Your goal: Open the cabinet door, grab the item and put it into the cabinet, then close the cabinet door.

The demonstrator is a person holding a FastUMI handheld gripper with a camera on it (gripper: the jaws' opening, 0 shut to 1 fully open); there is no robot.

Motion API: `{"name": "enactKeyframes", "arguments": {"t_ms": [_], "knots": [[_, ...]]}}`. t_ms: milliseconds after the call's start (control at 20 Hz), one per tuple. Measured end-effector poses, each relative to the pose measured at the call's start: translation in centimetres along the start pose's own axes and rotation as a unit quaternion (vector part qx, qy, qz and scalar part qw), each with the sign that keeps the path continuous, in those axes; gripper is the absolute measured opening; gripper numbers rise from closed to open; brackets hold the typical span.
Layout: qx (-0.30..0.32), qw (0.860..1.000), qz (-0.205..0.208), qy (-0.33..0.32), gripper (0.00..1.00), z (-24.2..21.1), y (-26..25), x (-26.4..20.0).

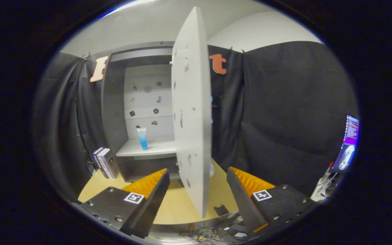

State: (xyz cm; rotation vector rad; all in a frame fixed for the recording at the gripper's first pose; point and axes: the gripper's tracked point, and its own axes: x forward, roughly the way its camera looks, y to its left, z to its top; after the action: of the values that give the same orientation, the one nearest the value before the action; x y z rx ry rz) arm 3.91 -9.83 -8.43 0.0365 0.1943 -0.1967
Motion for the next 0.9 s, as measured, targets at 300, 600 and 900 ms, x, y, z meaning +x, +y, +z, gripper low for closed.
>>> {"name": "enactKeyframes", "arguments": {"t_ms": [300, 600, 900], "knots": [[0.029, 0.999, 0.038, 0.006, 0.99, 0.7, -5.8, 3.7], [0.033, 0.996, 0.083, -0.001, 0.98, 1.9, -5.1, 7.3], [0.034, 0.990, 0.135, 0.003, 0.98, 2.2, -3.4, 7.6]]}}
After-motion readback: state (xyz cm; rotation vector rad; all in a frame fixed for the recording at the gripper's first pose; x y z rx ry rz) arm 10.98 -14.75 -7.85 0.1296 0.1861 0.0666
